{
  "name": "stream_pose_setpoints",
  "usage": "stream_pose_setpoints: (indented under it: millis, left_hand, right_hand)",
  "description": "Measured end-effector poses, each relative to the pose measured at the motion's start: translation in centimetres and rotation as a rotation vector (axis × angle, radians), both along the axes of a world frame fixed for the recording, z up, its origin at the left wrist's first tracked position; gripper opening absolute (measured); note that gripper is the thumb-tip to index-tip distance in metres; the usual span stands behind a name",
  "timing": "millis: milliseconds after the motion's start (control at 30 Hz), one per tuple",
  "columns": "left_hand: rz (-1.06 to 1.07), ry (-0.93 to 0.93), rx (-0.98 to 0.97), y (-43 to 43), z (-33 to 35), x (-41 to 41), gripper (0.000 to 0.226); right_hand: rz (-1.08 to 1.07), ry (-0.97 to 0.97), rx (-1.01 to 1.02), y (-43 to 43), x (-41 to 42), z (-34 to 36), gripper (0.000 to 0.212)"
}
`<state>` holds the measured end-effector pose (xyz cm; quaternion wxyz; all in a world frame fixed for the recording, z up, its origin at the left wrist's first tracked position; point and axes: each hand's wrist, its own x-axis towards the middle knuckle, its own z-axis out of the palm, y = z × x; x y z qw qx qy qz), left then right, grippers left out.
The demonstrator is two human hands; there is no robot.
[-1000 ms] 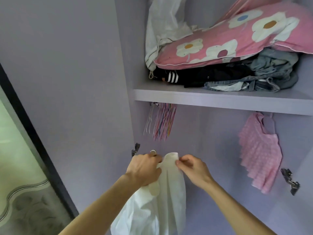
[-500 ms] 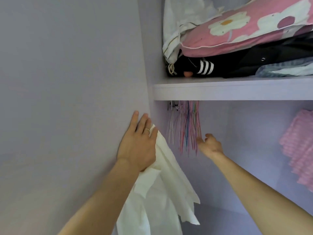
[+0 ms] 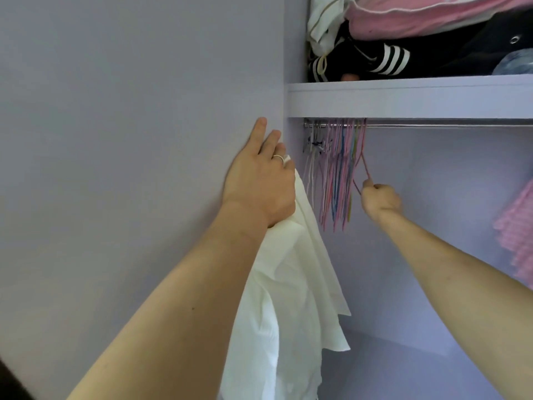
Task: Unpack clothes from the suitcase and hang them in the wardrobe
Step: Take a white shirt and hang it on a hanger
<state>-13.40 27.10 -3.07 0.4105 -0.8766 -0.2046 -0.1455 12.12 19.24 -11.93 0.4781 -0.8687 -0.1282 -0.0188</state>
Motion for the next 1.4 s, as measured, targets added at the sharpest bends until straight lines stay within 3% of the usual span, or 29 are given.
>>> stream_pose_setpoints:
  millis: [100,267,333,467,567,667,767,867,967,1133,1267,1400]
  left_hand:
    - [-0.025,-0.017,-0.031,0.2,-0.4,-0.3,0.060]
    - [-0.238,-0.118,-0.151,0.6,-1.5,-1.0,0.065]
    - [-0.297,-0.221,-0.167,0.6,-1.3,-1.2,0.051]
    - [-0.260,-0.210,-0.246,-0.1,-1.6,-1.1,0.042]
    - [-0.230,-0.315,-0.341,-0.7,0.3,-0.1,0.038]
    - [-0.091,-0.361,-0.708,-2.5,1.8,0.5,0.030]
    - [-0.082,-0.573,-1.336,-5.8,0.9,0.8,0.019]
    - [-0.092,-0.648,-1.750,-9.5,-0.6,1.4,0.023]
    - [-0.087,-0.604,-1.989,-14.4,-1.9,2.1,0.025]
    - [-0.012,-0.497,-2.338,-22.0,-5.6,2.1,0.035]
    - [0.055,-0.484,-2.494,-27.1,-7.6,2.4,0.039]
    - [0.021,-0.460,-2.548,-32.9,-8.3,3.0,0.026]
  right_hand:
    - [-0.074,-0.081,0.012,-0.6,-0.2,2.1,0.059]
    - [-0.030,-0.147,-0.059,-3.0,-1.6,3.2,0.049]
    - [-0.011,-0.144,-0.075,-4.4,-1.5,4.5,0.049]
    - [0.006,-0.075,-0.120,-7.9,-0.8,8.2,0.043]
    - [0.025,-0.087,-0.188,-10.2,-1.5,10.2,0.048]
    - [0.034,-0.060,-0.242,-13.1,-3.7,9.6,0.056]
    - [0.045,-0.006,-0.260,-17.2,-6.6,8.5,0.055]
    - [0.054,0.009,-0.202,-21.5,-9.0,9.1,0.051]
    - [0.067,0.017,-0.106,-26.0,-10.6,10.3,0.051]
    - [0.055,0.252,0.266,-33.5,-14.5,7.7,0.047]
    - [0.079,0.479,0.529,-39.5,-17.9,4.5,0.052]
    - [0.057,0.677,0.717,-46.4,-19.0,1.3,0.049]
